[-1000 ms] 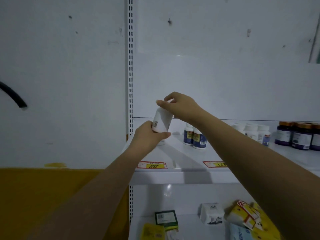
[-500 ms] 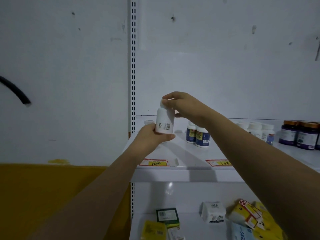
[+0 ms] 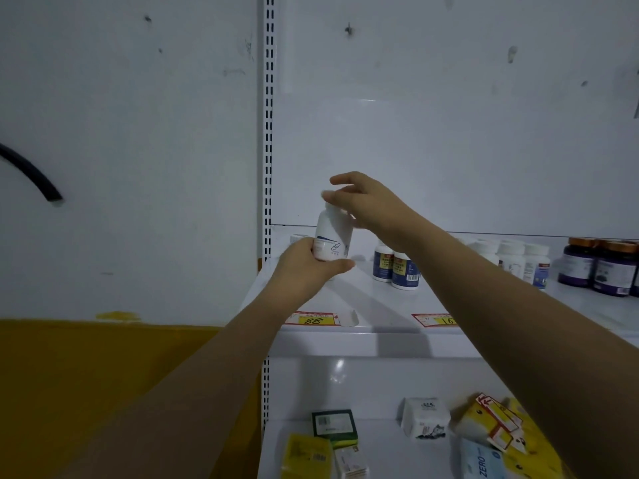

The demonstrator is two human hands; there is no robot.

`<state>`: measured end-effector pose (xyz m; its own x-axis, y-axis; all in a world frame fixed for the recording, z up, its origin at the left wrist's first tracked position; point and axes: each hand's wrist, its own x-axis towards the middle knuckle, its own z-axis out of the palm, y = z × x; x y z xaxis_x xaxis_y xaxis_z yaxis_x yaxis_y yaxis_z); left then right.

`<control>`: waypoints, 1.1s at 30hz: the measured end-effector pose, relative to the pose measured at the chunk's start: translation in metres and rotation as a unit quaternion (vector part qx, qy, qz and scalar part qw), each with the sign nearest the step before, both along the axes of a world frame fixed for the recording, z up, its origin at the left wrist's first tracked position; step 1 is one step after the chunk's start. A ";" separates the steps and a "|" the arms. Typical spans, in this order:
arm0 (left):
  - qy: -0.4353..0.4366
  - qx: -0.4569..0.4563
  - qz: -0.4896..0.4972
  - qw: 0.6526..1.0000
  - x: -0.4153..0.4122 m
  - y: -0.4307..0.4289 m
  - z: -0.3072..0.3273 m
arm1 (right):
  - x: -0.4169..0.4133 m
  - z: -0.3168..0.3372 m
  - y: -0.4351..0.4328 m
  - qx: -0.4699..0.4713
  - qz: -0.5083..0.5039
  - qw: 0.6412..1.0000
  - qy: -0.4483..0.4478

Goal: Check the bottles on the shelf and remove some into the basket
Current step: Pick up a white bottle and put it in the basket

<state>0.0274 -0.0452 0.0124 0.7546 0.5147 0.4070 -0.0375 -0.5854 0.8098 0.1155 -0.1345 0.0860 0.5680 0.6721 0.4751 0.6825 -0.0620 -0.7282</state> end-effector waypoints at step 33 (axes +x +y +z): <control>0.004 -0.033 -0.028 0.999 -0.016 -0.018 0.001 | 0.002 -0.004 -0.023 0.011 -0.027 1.000 0.010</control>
